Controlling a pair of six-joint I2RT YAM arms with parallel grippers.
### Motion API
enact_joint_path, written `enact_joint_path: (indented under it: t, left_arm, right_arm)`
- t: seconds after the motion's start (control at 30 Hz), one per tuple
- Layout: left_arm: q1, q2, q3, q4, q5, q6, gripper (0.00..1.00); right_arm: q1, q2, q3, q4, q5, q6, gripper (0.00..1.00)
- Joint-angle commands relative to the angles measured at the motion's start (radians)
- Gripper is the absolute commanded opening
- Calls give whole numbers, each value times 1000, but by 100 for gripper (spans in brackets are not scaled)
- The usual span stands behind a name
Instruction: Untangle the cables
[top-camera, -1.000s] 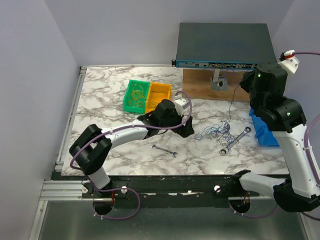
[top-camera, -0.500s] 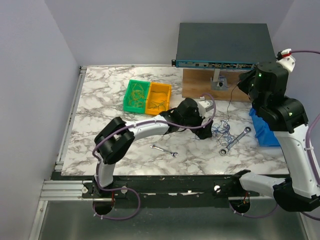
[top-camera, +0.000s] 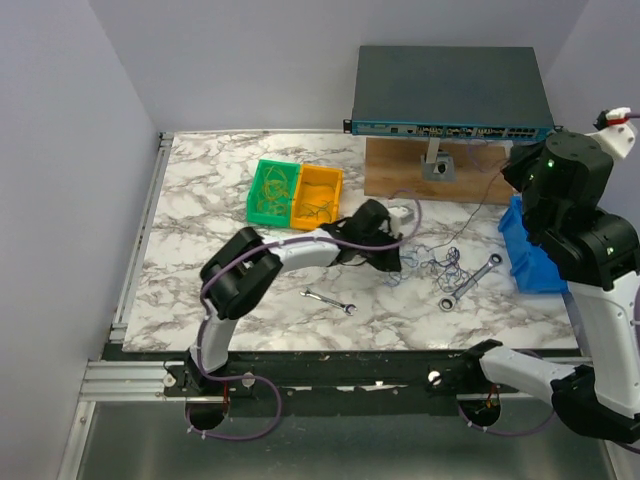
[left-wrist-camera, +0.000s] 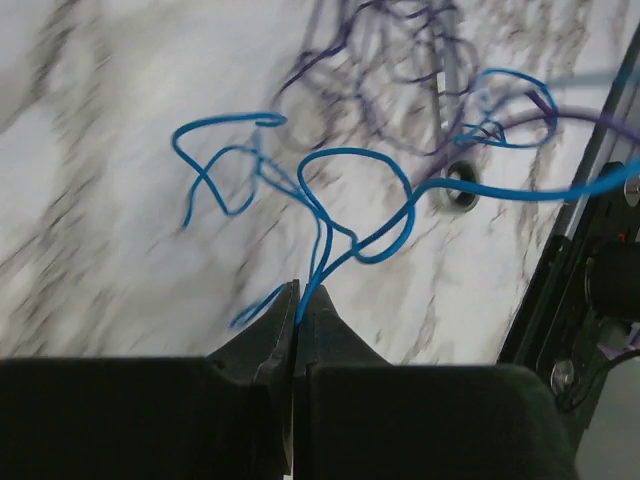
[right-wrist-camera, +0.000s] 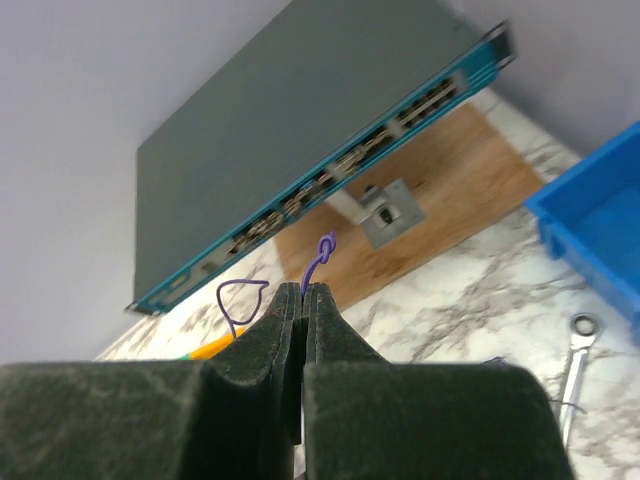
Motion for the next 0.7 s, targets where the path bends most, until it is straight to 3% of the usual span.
enact_joint_path:
  t: [0.0, 0.1, 0.17, 0.27, 0.37, 0.5, 0.67]
  left_arm:
    - [182, -222, -216, 123, 35, -144, 0]
    - [267, -280, -320, 138, 49, -201, 0]
    - [279, -296, -362, 156, 55, -209, 0]
    - [277, -285, -381, 151, 64, -198, 0]
    - [278, -285, -399, 172, 84, -177, 0]
    - [278, -320, -436, 234, 130, -169, 0]
    - [263, -393, -467, 249, 134, -142, 0]
  right_arm:
    - [5, -49, 39, -37, 298, -44, 1]
    - [5, -71, 76, -6, 449, -109, 1]
    - [5, -97, 71, 102, 505, -220, 1]
    - [5, -119, 52, 238, 538, -339, 1]
    - [5, -108, 46, 265, 535, -382, 1]
    - [5, -96, -72, 352, 533, -442, 1]
    - [3, -60, -255, 687, 635, -667, 1]
